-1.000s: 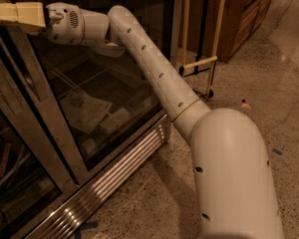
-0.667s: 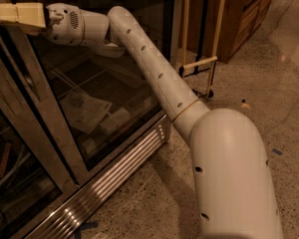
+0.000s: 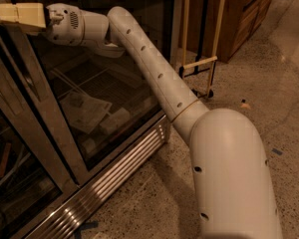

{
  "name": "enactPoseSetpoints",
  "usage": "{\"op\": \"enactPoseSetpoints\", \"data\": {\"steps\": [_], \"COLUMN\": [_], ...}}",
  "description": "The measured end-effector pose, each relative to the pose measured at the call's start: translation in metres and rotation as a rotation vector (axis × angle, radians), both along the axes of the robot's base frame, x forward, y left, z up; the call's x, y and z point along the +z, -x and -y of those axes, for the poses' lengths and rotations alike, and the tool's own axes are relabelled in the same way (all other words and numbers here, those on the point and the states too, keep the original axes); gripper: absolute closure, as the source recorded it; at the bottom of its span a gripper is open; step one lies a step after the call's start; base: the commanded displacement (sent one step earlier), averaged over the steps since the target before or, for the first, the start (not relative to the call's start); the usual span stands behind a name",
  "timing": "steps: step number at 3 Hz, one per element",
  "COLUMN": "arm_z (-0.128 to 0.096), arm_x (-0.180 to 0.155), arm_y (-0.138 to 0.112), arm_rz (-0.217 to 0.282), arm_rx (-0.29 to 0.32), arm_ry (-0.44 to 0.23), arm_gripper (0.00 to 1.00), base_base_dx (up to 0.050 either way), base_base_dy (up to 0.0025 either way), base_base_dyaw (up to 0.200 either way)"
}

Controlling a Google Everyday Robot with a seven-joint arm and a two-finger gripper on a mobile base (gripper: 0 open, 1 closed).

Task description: Pick orange can from top drawer and place on counter

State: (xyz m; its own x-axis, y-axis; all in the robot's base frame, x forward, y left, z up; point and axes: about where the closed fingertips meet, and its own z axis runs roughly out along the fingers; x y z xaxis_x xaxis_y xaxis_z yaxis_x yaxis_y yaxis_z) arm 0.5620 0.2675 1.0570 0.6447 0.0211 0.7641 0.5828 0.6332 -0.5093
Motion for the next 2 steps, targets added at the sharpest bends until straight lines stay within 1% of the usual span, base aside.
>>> {"op": "enactPoseSetpoints", "data": {"steps": [2], "arm_z": [0.0004], "arm_x": [0.0], "arm_y": [-0.0003], "arm_rz": [0.0], "arm_rx": [0.003], "arm_ry": [-0.003], "arm_gripper": [1.0], "base_base_dx": [0.0], "base_base_dy": [0.0], "base_base_dyaw": [0.0]}}
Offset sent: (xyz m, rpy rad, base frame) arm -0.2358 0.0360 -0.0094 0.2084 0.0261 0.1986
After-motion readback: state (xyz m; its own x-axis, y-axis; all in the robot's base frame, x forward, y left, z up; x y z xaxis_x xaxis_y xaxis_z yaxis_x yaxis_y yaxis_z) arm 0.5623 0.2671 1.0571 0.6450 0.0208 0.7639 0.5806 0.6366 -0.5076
